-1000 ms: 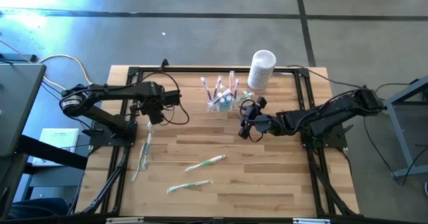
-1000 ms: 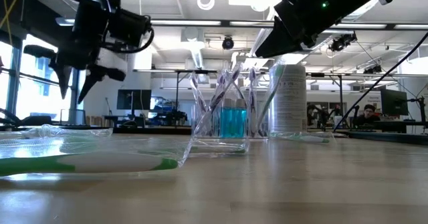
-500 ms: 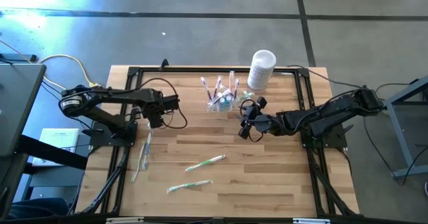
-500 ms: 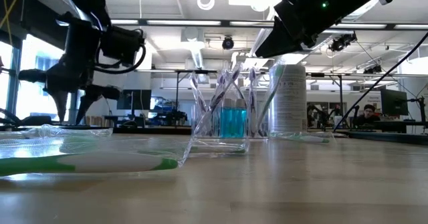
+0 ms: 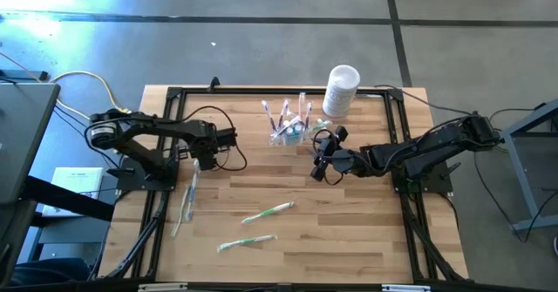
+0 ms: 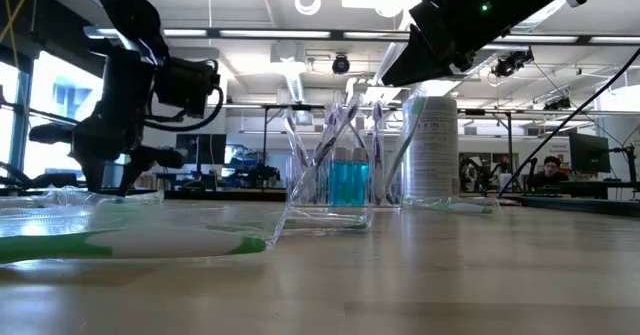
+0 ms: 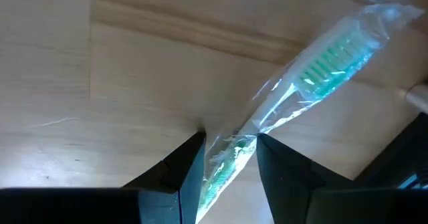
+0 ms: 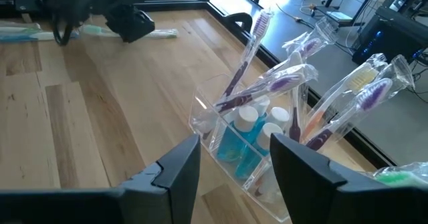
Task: Pick & Place toothbrushing station
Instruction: Put the green toothbrush into the transparent organizer
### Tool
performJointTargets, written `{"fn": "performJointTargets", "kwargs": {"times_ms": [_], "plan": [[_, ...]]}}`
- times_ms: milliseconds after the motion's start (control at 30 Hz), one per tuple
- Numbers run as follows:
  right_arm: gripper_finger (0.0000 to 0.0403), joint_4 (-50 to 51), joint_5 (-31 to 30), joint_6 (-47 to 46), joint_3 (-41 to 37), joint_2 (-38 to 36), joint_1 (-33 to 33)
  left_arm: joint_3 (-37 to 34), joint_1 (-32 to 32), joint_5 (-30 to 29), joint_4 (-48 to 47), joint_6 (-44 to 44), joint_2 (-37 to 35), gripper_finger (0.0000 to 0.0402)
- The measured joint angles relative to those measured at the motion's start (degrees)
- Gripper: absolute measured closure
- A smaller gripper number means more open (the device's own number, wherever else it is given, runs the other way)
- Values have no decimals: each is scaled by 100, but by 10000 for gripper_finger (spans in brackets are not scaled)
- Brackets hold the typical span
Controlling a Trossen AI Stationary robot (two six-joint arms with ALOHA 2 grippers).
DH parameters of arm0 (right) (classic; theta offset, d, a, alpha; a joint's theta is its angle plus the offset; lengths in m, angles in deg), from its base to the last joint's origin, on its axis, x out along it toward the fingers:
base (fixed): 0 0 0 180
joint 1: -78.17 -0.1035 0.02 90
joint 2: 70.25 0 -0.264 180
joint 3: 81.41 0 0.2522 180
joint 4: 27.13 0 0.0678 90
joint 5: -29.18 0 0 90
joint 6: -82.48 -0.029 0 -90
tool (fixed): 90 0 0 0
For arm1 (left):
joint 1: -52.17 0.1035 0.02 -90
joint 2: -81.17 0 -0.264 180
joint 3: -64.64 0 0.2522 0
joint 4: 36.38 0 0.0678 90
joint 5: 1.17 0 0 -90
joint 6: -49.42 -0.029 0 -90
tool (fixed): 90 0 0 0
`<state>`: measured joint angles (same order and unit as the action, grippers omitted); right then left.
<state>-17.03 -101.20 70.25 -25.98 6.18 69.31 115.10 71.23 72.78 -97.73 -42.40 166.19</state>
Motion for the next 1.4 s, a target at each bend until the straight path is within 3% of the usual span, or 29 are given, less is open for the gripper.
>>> {"fn": "performJointTargets", "kwargs": {"times_ms": [167, 500, 800, 933, 1400], "plan": [[230, 2, 0, 0, 0, 0, 0, 33, -8, 57, -60, 462, 467, 265], [230, 50, 12, 2, 0, 0, 0, 43, 7, 603, -22, 1600, 528, 265], [230, 52, 15, 2, 0, 0, 0, 218, 22, 972, -54, 3249, 574, 265], [230, 52, 13, 2, 0, 0, -2, 222, 5, 774, -71, 4021, 583, 265], [230, 52, 9, 2, -2, 0, -2, 270, 5, 777, -85, 4408, 596, 265]]}}
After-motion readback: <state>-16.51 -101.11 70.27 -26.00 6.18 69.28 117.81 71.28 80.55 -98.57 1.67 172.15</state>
